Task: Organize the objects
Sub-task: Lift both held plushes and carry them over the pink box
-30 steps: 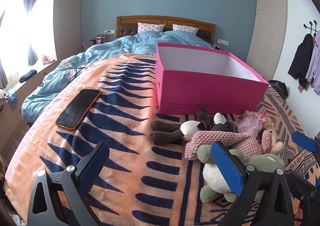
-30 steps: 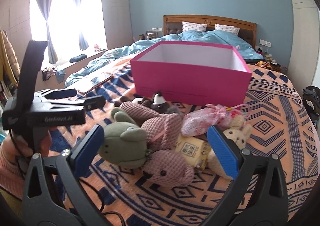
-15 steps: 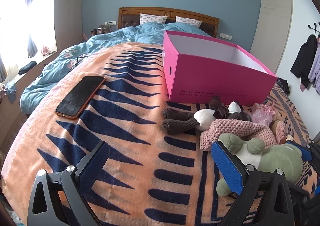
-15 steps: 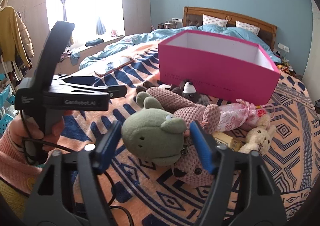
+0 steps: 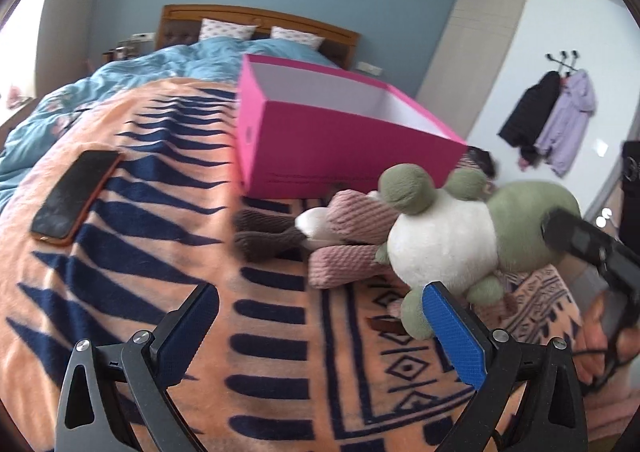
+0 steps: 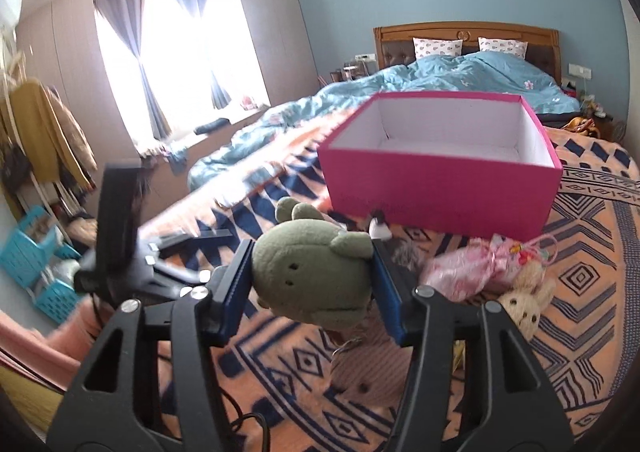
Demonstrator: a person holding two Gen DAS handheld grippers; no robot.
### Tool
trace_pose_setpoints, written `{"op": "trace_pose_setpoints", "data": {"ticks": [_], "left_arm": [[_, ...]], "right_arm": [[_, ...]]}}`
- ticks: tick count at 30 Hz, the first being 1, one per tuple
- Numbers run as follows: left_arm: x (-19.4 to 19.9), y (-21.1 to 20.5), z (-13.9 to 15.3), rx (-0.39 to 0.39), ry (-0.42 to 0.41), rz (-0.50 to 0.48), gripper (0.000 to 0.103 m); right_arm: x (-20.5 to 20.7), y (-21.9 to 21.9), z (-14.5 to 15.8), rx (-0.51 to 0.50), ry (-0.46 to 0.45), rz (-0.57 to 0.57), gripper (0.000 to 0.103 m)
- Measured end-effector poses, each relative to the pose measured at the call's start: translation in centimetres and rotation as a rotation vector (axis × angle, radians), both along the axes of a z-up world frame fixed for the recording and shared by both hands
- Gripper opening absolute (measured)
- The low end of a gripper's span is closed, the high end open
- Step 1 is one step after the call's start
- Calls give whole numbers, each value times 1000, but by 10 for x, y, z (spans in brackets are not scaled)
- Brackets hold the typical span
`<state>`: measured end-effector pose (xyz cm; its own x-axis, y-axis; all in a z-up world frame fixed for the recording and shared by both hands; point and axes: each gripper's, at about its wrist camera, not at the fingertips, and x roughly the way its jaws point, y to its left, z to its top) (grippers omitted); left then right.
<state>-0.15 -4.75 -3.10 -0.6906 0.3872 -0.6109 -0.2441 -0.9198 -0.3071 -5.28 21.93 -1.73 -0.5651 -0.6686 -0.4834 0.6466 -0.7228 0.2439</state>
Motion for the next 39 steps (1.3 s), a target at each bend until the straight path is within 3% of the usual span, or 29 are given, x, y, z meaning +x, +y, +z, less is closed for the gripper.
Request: {"op": "trace_pose_setpoints", "data": {"ticks": [7,13,21,27,34,39], "left_arm": [[-6,24,11,7,42,-164,103],[-20,45,7,-10,15,-227,97],[-25,59,8,-6,11,-299,55],[-30,55,14,30,5,-315,54],[-40,40,51,68,62,-282,55],[-58,33,76,38,109,-245,56]], "right_arm": [[-25,8,9,-68,-47,12,58],[-54,20,-8,-155,-182,9,58],[-67,41,-17,-167,-241,-32,62],[-69,48,-21,-178,-258,-36,60],[-77,39,13,-207,-192,-13,59],[-102,24,41,-220,-155,20,59]]}}
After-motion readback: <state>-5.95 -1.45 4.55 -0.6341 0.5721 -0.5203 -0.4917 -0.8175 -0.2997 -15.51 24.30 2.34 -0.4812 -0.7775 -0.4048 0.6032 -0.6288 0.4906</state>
